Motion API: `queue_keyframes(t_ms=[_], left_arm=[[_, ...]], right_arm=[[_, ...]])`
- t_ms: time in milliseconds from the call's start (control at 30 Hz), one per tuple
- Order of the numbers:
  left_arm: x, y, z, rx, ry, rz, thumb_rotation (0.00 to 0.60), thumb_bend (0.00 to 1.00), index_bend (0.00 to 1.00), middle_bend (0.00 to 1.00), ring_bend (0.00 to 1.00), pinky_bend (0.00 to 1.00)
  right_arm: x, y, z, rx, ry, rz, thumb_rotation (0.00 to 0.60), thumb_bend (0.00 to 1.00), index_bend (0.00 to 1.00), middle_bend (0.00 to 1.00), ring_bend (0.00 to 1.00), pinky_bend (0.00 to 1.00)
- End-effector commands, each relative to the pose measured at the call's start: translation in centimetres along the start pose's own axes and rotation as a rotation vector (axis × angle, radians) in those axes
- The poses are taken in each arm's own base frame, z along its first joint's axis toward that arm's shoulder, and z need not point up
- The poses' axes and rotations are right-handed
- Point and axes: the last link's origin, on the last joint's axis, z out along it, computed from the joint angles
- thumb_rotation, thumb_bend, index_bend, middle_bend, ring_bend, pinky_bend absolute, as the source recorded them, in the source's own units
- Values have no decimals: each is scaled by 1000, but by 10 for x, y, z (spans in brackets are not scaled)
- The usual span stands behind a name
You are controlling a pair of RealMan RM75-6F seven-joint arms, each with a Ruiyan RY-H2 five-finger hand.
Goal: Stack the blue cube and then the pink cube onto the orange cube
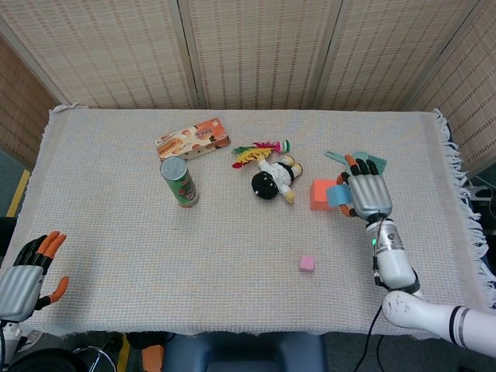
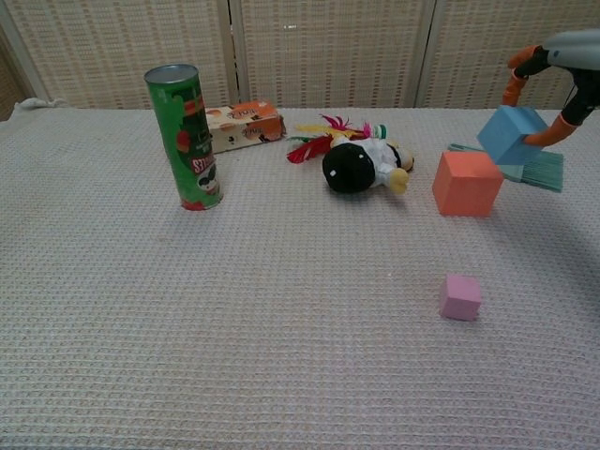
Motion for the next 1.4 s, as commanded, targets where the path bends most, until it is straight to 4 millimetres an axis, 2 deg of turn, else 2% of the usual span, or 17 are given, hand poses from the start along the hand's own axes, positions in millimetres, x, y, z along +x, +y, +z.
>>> queue_keyframes(t_ms=[33,267,833,1400], left_arm=[[1,0,0,-1,5,3,600,422,0,0,0,85],[5,-4,-1,13,23,0,600,422,0,0,0,86],[4,-2,-2,-5,13,-7,600,422,0,0,0,86],[2,0,-1,-13,-2,-9,600,422,0,0,0,86]], right_arm=[[20,-37,20,-66,21,-7,600,183,480,0,0,0],[19,-52,29,-134,23,-63,600,183,480,0,0,0],[-6,-40,47,-191,-60,-42,600,183,487,0,0,0],[-10,-39,48,-198,-73,-67,600,183,490,0,0,0]])
